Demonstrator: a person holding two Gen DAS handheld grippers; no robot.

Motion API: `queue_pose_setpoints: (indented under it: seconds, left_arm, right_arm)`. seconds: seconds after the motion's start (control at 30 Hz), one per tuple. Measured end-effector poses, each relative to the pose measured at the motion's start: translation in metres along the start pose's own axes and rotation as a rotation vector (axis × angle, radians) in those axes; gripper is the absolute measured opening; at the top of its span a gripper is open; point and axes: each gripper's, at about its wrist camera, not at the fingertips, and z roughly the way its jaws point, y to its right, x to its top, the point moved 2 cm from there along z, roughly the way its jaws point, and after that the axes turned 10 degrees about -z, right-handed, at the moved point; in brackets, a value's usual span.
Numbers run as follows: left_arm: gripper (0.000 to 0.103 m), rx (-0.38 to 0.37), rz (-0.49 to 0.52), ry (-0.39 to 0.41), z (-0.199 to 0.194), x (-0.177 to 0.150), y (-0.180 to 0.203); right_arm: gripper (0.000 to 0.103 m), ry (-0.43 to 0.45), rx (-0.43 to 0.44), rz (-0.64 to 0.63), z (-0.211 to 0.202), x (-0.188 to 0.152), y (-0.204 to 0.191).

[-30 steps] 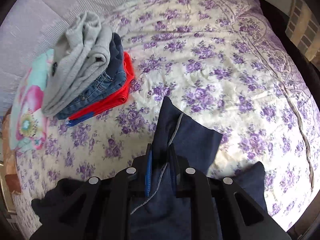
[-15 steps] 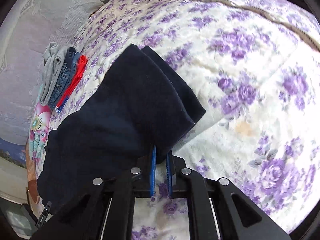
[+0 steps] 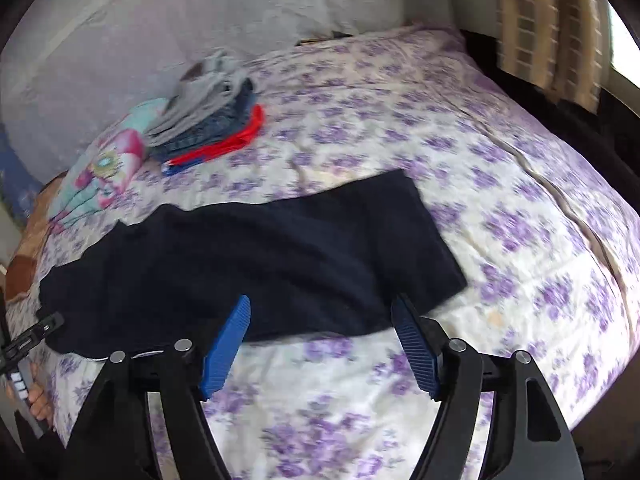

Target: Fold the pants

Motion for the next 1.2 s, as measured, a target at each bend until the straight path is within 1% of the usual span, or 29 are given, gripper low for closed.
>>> queue_pose_setpoints:
  seconds: [0.07, 0.1, 0.17, 0.23, 0.3, 0.4, 0.47, 0.53, 0.57, 0.6, 0.63, 0.67, 0.7, 0.73, 0.77, 0.8, 0.83, 0.87, 0.9, 0.93, 0.97, 1.0, 1.07, 1.1, 1.13, 1.17, 1.2]
  left_arm:
    - [0.066, 0.029, 0.007, -0.049, 0.018, -0.005, -0.001]
    - [0.065, 0.046, 0.020, -0.053, 0.022, -0.007, -0.001]
    - [0.066, 0.074, 0.065, -0.029, 0.019, -0.011, 0.006]
    - [0.066, 0.100, 0.090, -0.025, 0.023, -0.015, 0.008]
    - [0.066, 0.110, 0.099, -0.017, 0.023, -0.016, 0.010]
    - [0.066, 0.078, 0.075, -0.020, 0.021, -0.015, 0.004]
    - [0.066, 0.060, 0.063, -0.023, 0.020, -0.014, 0.001]
    - [0.066, 0.051, 0.058, -0.024, 0.019, -0.014, 0.001]
    - [0.066, 0.049, 0.058, -0.025, 0.019, -0.014, 0.001]
    - [0.066, 0.046, 0.054, -0.025, 0.019, -0.014, 0.001]
    - [0.065, 0.041, 0.048, -0.025, 0.019, -0.014, 0.000]
    - [0.061, 0.042, 0.038, -0.022, 0.018, -0.013, -0.001]
    - [0.058, 0.042, 0.022, -0.017, 0.017, -0.012, -0.004]
    - [0.049, 0.040, 0.005, -0.014, 0.016, -0.011, -0.007]
    - [0.032, 0.049, -0.009, -0.009, 0.015, -0.010, -0.010]
    - [0.029, 0.052, -0.022, -0.009, 0.014, -0.010, -0.014]
    - [0.023, 0.032, -0.041, -0.018, 0.012, -0.010, -0.017]
    - [0.010, 0.014, -0.059, -0.024, 0.012, -0.009, -0.020]
    - [0.006, -0.005, -0.071, -0.030, 0.011, -0.008, -0.021]
    - [0.006, -0.003, -0.077, -0.035, 0.012, -0.008, -0.022]
    - [0.005, 0.006, -0.077, -0.046, 0.015, -0.008, -0.023]
    - [0.005, 0.018, -0.076, -0.058, 0.018, -0.009, -0.023]
    - [0.005, 0.023, -0.074, -0.061, 0.020, -0.009, -0.023]
    - [0.005, 0.024, -0.075, -0.061, 0.021, -0.009, -0.023]
    - [0.006, 0.023, -0.078, -0.061, 0.022, -0.008, -0.023]
    - [0.006, 0.020, -0.081, -0.061, 0.022, -0.007, -0.024]
    - [0.006, 0.016, -0.083, -0.060, 0.022, -0.007, -0.024]
  right_arm:
    - [0.074, -0.028, 0.052, -0.127, 0.027, 0.028, -0.047]
    - [0.074, -0.042, 0.083, -0.196, 0.043, 0.044, -0.072]
    - [0.074, -0.057, 0.169, -0.334, 0.073, 0.077, -0.125]
    - [0.074, -0.081, 0.230, -0.453, 0.108, 0.107, -0.172]
    - [0.074, -0.098, 0.256, -0.534, 0.136, 0.125, -0.210]
    - [0.074, -0.138, 0.251, -0.617, 0.181, 0.146, -0.243]
    - [0.074, -0.162, 0.256, -0.619, 0.199, 0.152, -0.251]
    - [0.074, -0.211, 0.301, -0.596, 0.215, 0.157, -0.252]
    - [0.071, -0.232, 0.320, -0.580, 0.221, 0.157, -0.251]
    - [0.062, -0.251, 0.358, -0.560, 0.225, 0.157, -0.250]
    - [0.024, -0.281, 0.400, -0.541, 0.228, 0.155, -0.250]
    - [0.004, -0.301, 0.422, -0.520, 0.229, 0.154, -0.250]
    - [0.004, -0.277, 0.409, -0.518, 0.225, 0.155, -0.250]
    - [0.004, -0.252, 0.394, -0.534, 0.220, 0.156, -0.253]
    - [0.004, -0.221, 0.363, -0.543, 0.214, 0.161, -0.256]
    - [0.003, -0.199, 0.339, -0.532, 0.211, 0.169, -0.257]
    - [0.004, -0.183, 0.325, -0.513, 0.208, 0.178, -0.257]
    - [0.003, -0.170, 0.304, -0.507, 0.207, 0.187, -0.259]
    - [0.003, -0.171, 0.282, -0.515, 0.212, 0.194, -0.261]
    - [0.003, -0.173, 0.252, -0.530, 0.219, 0.198, -0.265]
    - [0.000, -0.165, 0.201, -0.543, 0.228, 0.202, -0.267]
    - [0.000, -0.170, 0.166, -0.550, 0.241, 0.205, -0.266]
    - [0.000, -0.253, 0.229, -0.493, 0.271, 0.203, -0.260]
    - [0.000, -0.283, 0.228, -0.484, 0.283, 0.199, -0.257]
    - [0.000, -0.292, 0.207, -0.487, 0.289, 0.196, -0.255]
    - [0.000, -0.281, 0.203, -0.481, 0.289, 0.195, -0.252]
    - [0.000, -0.265, 0.222, -0.466, 0.281, 0.197, -0.249]
